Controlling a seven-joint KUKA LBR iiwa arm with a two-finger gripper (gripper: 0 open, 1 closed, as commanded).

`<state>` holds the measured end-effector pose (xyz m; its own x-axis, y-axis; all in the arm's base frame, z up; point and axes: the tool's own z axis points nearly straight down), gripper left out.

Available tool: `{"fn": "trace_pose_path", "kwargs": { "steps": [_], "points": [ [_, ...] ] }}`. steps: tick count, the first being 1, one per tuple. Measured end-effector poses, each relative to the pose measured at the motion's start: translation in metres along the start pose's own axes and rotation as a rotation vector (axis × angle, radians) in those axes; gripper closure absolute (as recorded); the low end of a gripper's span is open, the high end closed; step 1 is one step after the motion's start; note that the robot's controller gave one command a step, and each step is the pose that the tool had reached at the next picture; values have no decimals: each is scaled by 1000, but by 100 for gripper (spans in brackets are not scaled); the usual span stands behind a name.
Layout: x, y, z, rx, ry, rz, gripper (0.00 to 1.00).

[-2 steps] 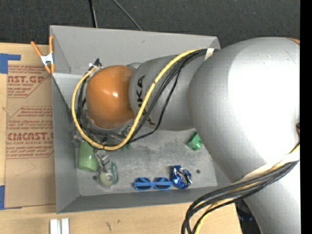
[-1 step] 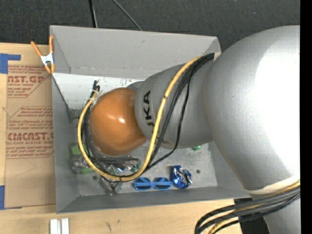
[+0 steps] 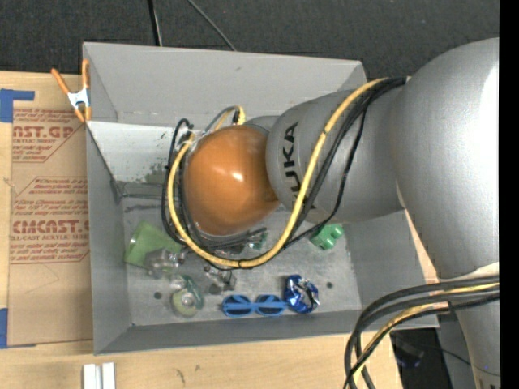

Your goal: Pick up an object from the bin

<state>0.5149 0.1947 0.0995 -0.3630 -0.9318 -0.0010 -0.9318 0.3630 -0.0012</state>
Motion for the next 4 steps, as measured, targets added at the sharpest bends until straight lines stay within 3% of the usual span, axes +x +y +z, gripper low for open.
{"fn": "trace_pose_path", "kwargs": {
  "steps": [1, 2, 3, 4],
  "points": [
    [-3, 37, 31, -6, 0, -183, 0],
    [7, 22, 30, -3, -1, -47, 0],
    [7, 22, 30, -4, 0, -46, 100],
    [5, 23, -7, 0, -3, -45, 100]
  ]
}}
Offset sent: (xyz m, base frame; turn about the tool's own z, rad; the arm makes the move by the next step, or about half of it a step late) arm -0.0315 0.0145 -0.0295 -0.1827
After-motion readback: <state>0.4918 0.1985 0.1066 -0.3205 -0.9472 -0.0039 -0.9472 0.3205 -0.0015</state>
